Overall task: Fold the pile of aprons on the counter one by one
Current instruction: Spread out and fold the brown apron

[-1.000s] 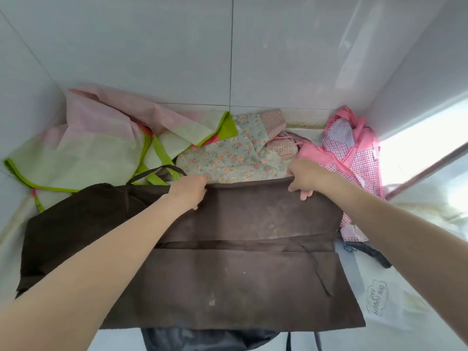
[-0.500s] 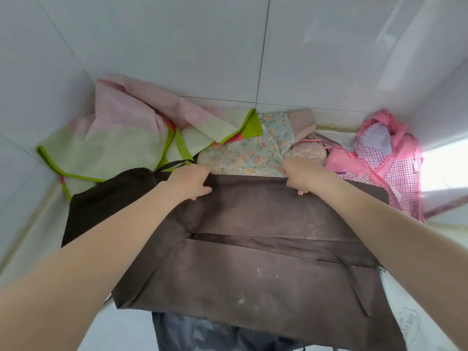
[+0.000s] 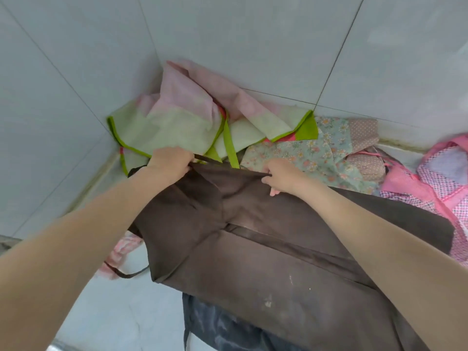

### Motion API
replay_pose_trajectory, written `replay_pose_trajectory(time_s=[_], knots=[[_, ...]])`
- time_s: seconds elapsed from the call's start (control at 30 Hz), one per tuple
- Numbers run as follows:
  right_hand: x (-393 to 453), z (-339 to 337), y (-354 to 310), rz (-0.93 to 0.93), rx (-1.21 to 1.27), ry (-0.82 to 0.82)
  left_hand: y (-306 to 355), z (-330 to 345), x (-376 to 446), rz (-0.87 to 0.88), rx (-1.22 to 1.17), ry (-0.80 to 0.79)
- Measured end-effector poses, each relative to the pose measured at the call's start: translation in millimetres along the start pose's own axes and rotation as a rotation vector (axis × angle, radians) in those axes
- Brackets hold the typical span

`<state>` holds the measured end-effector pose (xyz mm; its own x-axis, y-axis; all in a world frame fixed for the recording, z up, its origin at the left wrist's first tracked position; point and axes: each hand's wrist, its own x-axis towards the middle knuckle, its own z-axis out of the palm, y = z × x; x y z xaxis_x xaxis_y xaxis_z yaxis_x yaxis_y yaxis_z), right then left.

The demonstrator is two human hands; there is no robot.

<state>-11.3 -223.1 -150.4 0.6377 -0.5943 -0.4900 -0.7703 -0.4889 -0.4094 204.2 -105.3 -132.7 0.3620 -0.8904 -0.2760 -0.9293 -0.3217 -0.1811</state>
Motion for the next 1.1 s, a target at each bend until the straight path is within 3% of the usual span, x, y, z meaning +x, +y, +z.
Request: replay_pose_trajectory(time_s=[0.13,0.23,0.27,0.33,0.4,0.47,0.53,0.67,0.77,0.87,0.93,1.0,1.1], knots=[[-5,6,-13,-0.027,-0.256,0.2,-27,5,-11,-0.114,-0.108,0.105],[-20,24,-52,-0.302,-0.306,0.382,-27,1,-22,-0.132,-0.114,0.192],[-23,33,-65,-0.392,-0.293,0.362,-24,0,-25,-0.129,-0.147,0.228],[-24,57,-89,-0.419,-0.214,0.148,-16,0,-32,-0.068,-0.239,0.245],[-22,82,-105,-0.287,-0.071,-0.139,-7,8,-39,0.041,-0.291,0.142],[-20,99,-111,-0.106,0.235,-0.296,3,19,-46,0.11,-0.311,0.013],[-22,98,-114,-0.022,0.601,-0.284,9,26,-53,0.092,-0.486,-0.021],[-38,55,-113,-0.059,0.991,-0.154,10,14,-59,-0.138,-1.425,-0.135],[-56,19,-108,-0.092,1.234,-0.132,15,6,-60,-0.166,-1.559,-0.169],[-77,-6,-99,-0.107,1.25,-0.112,35,3,-65,-0.056,-1.703,-0.227],[-92,-13,-91,-0.105,1.217,-0.08,53,0,-71,0.05,-1.632,-0.284],[-108,-13,-80,-0.113,1.222,-0.028,71,0,-72,0.117,-1.401,-0.326],[-127,-12,-61,-0.102,1.231,0.044,81,7,-69,0.209,-0.975,-0.257]])
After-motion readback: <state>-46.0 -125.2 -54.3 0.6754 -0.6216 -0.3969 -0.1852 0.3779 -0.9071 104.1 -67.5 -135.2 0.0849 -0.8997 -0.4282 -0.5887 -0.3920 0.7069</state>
